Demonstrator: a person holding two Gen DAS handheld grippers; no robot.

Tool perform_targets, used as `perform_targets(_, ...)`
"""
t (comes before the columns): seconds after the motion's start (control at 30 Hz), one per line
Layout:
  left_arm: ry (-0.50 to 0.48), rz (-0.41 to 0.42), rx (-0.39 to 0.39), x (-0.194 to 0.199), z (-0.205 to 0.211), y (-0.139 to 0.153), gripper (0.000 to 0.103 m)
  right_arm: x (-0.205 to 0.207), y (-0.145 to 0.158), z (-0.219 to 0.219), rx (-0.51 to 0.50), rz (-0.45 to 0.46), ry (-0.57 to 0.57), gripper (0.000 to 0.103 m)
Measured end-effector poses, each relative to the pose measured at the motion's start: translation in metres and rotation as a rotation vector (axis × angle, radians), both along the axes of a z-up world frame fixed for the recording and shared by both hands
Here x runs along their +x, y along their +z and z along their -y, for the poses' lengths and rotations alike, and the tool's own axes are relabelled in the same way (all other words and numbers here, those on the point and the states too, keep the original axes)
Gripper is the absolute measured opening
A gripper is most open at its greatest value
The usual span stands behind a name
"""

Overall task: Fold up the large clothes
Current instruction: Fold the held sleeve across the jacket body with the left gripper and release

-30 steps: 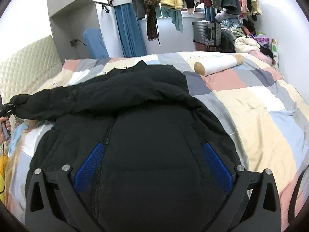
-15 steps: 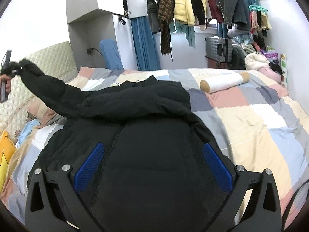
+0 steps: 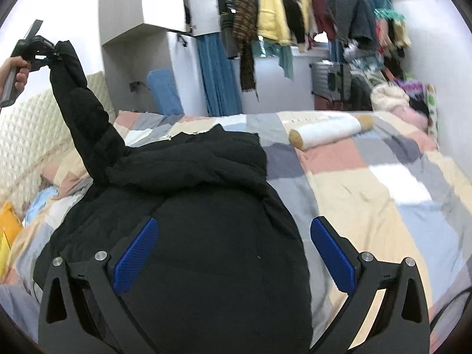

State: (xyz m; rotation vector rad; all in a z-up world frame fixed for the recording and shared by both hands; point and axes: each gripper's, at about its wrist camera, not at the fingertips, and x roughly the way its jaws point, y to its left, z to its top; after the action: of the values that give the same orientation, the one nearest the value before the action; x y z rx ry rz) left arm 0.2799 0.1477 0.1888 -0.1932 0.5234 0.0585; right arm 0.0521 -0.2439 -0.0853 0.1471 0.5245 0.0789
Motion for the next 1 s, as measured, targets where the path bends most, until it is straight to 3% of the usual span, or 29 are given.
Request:
perform_targets(0.2,-0.236,0.086,0.048,-0.001,0.115,-0.005,0.007,-0.009,0.003,0.020,0.047,0.009,-0.059,0.103)
perform_targets(0.37,-0.353,0.040,0.064,0.012,0.189,-0.041,0.004,-0.009,-0.009,0.029,0.068,-0.005,-0.051,0.103)
perform_targets(0.57,-0.359,-0.052,0.138,0.027,0.209,-0.099,0.004,-0.002,-0.021,0.034,0.125,-0.042,-0.021,0.103)
perform_targets(0.73,-0.388,-0.168,0.305,0.036,0.227,-0.172,0.006,0.003,-0.024,0.029,0.164,-0.052,0.009,0.103)
perform_targets(0.83,-0.417,-0.239,0.421,0.046,0.250,-0.220,0.023,0.004,-0.027,0.025,0.169,-0.067,0.019,0.103)
perform_targets(0.87,-0.421,-0.251,0.467,0.050,0.261,-0.237,0.036,0.004,-0.028,0.024,0.173,-0.069,0.022,0.103)
perform_targets(0.9,-0.416,-0.248,0.493,0.051,0.267,-0.246,0.048,0.005,-0.028,0.024,0.173,-0.071,0.023,0.103)
perform_targets(1.0,-0.408,-0.231,0.519,0.059,0.285,-0.271,0.064,0.008,-0.031,0.022,0.169,-0.085,0.019,0.103)
